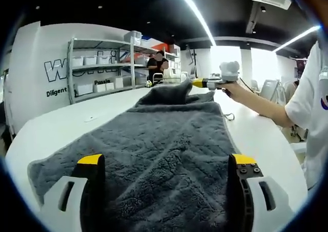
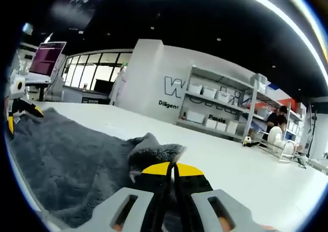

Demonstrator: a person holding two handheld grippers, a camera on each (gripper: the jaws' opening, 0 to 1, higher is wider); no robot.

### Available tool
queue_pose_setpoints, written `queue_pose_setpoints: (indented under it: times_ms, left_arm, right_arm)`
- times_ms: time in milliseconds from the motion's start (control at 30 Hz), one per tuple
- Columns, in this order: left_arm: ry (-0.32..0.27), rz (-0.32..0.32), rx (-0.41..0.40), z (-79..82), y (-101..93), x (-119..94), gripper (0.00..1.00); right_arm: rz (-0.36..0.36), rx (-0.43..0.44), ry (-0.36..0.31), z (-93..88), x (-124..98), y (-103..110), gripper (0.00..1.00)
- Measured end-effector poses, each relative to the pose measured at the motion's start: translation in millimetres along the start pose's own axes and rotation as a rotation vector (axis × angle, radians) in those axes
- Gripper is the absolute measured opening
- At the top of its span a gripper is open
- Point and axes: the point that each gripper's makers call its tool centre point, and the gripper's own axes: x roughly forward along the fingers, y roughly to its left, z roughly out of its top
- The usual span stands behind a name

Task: Open the folded towel by lifting each exposed corner and separating the folded layers until the towel lies flat within the target outline without major curled edges

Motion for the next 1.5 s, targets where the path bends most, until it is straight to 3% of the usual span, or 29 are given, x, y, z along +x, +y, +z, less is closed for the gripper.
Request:
queue_pose_setpoints:
  times_ms: [400,500,1000,1133,1500]
  left_arm:
    - [0.009,-0.009,0.011,-0.9,-6.5,3,0.98]
    - [0.011,-0.009,0.002,-1.9,-4.7,4,0.98]
    - [0.010,0.024,0.016,1.0,4.7,2,0.96]
    - [0.016,0.028,0.012,-0.8,6.3,2,0.96]
    - [0.021,0.047,0.008,-3.4,11.9,1,0.96]
  right_arm:
    - [-0.012,-0.076,0.012,-5.4,3,0,0.00]
    - [-0.027,-0.133,0.035,-4.3,5,-8,0.00]
    - [-0.022,-0.232,0.079,28.0,37,-48,0.00]
    - [-0.029,-0.236,0.102,29.7,45,-65,0.00]
    - [-0.035,-0.306,0.157,31.4,61,-85,0.00]
